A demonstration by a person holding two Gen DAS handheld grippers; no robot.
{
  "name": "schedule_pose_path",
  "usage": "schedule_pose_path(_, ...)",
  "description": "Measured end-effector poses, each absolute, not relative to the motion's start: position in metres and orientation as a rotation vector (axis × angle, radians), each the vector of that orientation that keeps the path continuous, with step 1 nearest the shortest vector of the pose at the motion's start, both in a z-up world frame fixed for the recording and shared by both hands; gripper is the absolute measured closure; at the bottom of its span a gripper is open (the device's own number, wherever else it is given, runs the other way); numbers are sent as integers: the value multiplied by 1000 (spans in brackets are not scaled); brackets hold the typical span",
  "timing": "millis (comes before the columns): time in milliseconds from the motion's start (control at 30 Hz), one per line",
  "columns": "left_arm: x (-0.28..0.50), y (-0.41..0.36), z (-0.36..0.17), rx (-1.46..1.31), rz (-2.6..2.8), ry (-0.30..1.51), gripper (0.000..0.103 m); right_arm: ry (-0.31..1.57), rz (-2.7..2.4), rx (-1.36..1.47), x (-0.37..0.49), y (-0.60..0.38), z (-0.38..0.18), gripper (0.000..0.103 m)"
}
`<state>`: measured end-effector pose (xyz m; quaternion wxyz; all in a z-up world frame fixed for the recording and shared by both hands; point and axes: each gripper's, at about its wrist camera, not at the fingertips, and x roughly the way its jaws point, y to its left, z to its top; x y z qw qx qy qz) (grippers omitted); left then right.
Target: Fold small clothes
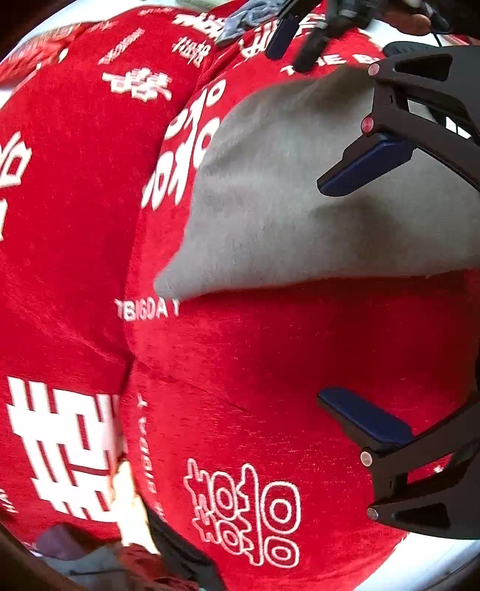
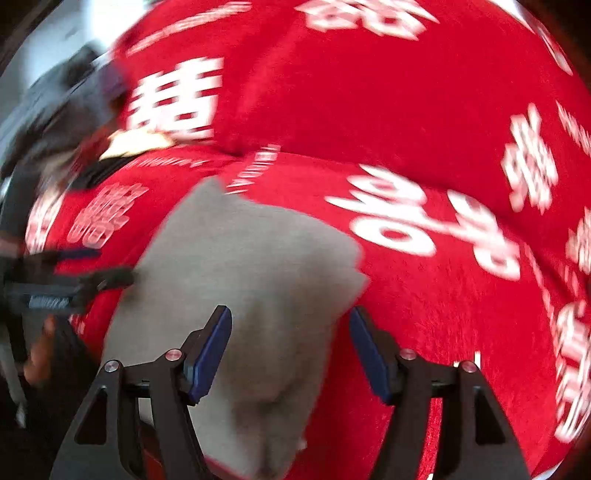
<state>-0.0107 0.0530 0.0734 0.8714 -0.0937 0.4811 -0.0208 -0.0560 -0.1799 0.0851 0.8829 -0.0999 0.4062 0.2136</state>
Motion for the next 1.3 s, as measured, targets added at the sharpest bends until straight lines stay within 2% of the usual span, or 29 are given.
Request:
schedule_pose_path(133, -24, 29, 79, -183, -156, 975, 0, 812, 520, -349, -84, -147, 71, 32)
schedule_pose_path(233, -23, 16, 65, -155, -178, 1010, 0, 893, 481, -392, -83, -145, 38, 32)
schedule_pose_path(267, -21, 14, 56, -140, -171, 1035, 0, 908, 470, -390, -83, -149, 31, 30)
schedule_pose_path(300, -16, 13, 43, -124, -154, 1078, 0, 911, 464, -379, -83, -155, 24, 22)
schedule_pose_path(333, -12, 16, 28, -141, -150, 1127, 0, 905, 439, -376, -84, -161, 19, 20)
schedule_pose_path(433, -9, 38, 17, -320, -194, 1175, 0, 977, 421, -294, -81, -179, 5, 19)
schedule_pose_path(533, -10, 46, 32, -315, -150, 1137, 0, 991, 405, -209, -84, -194, 14, 19)
schedule_pose_path(633, -5, 60, 54, -303, -78, 1054, 0, 902, 392, -187, -86, -202, 39, 19)
schedule_pose_path(800, 45, 70, 53, -267, 34, 1078, 0, 813, 463, -158, -50, -186, 74, 19)
schedule_pose_path(1000, 67, 73, 22, -245, 124, 1142, 0, 1025, 531, -63, 41, -159, 31, 19)
schedule_pose_path(1067, 65, 73, 24, -236, 126, 1138, 0, 1033, 516, -8, 51, -165, 27, 21)
schedule_pose_path(1133, 62, 74, 33, -217, 128, 1145, 0, 1003, 516, 88, 43, -185, 45, 21)
schedule_pose_path(1300, 62, 54, 75, -210, -1, 1089, 0, 824, 522, 30, -42, -241, 79, 21)
